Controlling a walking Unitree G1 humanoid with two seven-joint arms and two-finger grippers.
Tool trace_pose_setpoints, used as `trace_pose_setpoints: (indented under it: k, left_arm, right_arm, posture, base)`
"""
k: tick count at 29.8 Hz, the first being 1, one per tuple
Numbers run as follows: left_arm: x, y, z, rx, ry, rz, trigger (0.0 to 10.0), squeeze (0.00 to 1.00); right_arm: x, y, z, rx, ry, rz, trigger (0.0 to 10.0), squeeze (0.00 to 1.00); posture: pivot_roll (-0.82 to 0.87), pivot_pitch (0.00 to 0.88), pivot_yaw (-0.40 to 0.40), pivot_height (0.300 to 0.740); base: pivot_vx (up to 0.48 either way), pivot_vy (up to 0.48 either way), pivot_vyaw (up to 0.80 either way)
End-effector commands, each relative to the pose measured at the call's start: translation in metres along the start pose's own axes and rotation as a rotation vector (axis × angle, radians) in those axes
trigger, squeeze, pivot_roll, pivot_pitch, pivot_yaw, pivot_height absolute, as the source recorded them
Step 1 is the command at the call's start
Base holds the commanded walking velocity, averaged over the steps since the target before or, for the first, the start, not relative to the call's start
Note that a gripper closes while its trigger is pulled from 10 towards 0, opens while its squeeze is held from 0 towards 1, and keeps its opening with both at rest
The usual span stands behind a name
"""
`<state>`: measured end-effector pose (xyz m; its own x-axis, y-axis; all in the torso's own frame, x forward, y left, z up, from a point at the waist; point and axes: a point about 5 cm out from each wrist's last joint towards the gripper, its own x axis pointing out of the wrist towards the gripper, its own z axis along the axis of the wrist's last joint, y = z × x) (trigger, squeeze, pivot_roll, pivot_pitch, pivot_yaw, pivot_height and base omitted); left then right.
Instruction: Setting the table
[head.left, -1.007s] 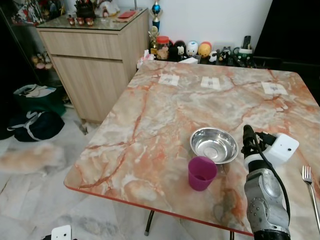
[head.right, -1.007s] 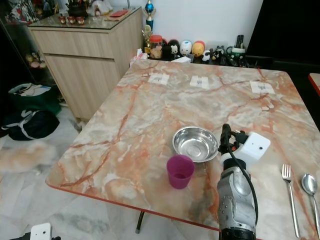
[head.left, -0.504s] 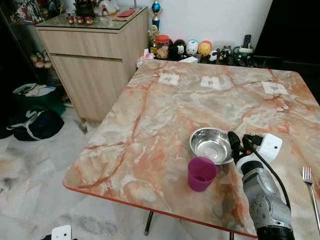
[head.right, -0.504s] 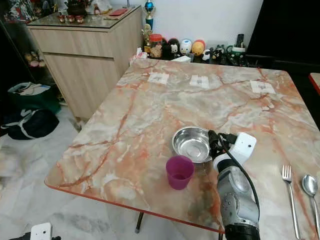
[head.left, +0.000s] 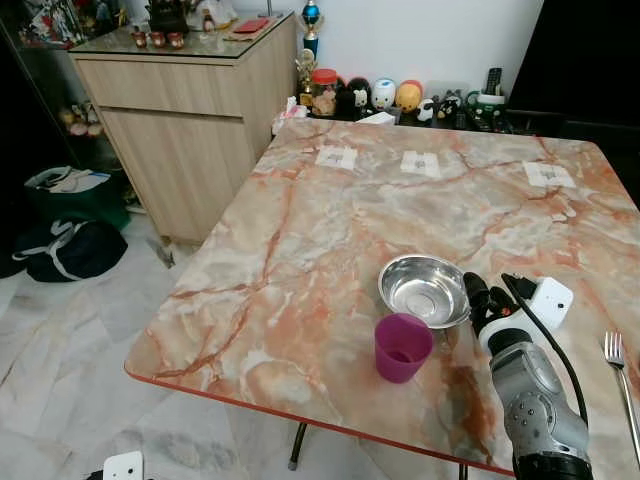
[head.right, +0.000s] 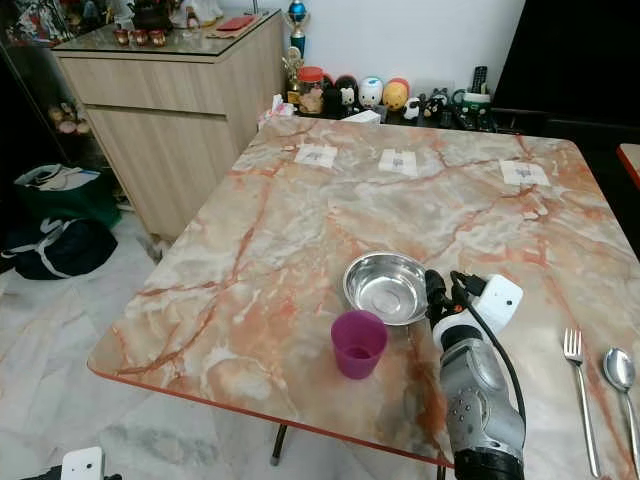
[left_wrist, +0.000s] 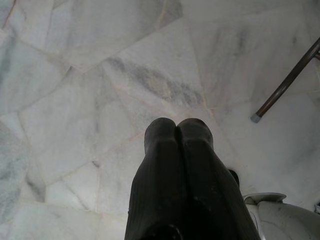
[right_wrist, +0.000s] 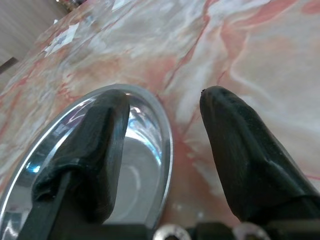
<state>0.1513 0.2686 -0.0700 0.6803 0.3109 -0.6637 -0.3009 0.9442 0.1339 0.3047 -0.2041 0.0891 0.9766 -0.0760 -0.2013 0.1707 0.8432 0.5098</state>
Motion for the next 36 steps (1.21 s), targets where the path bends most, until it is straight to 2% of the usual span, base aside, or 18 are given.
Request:
trace_pose_setpoints:
  k: [1,19,20,21,22,23,24,36]
  left_arm:
    - [-0.001,0.0,-0.003,0.017,0.013,0.0,10.0,0.0]
    - [0.0,0.001,-0.001,0.027,0.01,-0.006,10.0,0.0]
    - [0.0,0.001,-0.001,0.029,0.013,-0.008,10.0,0.0]
    - [0.0,0.001,-0.001,0.032,0.015,-0.012,10.0,0.0]
    - [0.0,0.001,-0.001,0.032,0.014,-0.012,10.0,0.0]
    - [0.0,0.001,-0.001,0.032,0.014,-0.011,10.0,0.0]
    - [0.0,0.001,-0.001,0.034,0.013,-0.012,10.0,0.0]
    - [0.0,0.0,-0.002,0.039,0.018,-0.018,10.0,0.0]
  right_arm:
    - [0.002,0.004,-0.005,0.007,0.036,0.019,10.0,0.0]
    - [0.003,0.004,-0.021,0.005,0.131,0.017,10.0,0.0]
    - [0.003,0.004,-0.022,0.007,0.133,0.018,8.9,0.0]
    - [0.003,0.005,-0.023,0.013,0.135,0.02,5.0,0.0]
    - [0.003,0.005,-0.024,0.008,0.138,0.019,3.9,0.0]
    - [0.003,0.005,-0.024,0.008,0.139,0.019,2.3,0.0]
    - [0.003,0.006,-0.025,0.012,0.14,0.021,0.1,0.0]
    - [0.002,0.007,-0.026,0.005,0.142,0.027,0.0,0.0]
  posture:
    - [0.0,0.028,0.018,0.74]
    - [0.0,0.016,0.023,0.74]
    - [0.0,0.013,0.024,0.74]
    - [0.0,0.01,0.026,0.74]
    - [0.0,0.01,0.026,0.74]
    - [0.0,0.008,0.026,0.74]
    - [0.0,0.007,0.026,0.74]
    - [0.0,0.0,0.027,0.74]
  base:
    - [0.0,0.0,0.0]
    - [0.0,0.0,0.0]
    - [0.0,0.0,0.0]
    - [0.0,0.0,0.0]
    - [0.0,0.0,0.0]
    - [0.0,0.0,0.0]
    - [0.0,0.0,0.0]
    - [0.0,0.0,0.0]
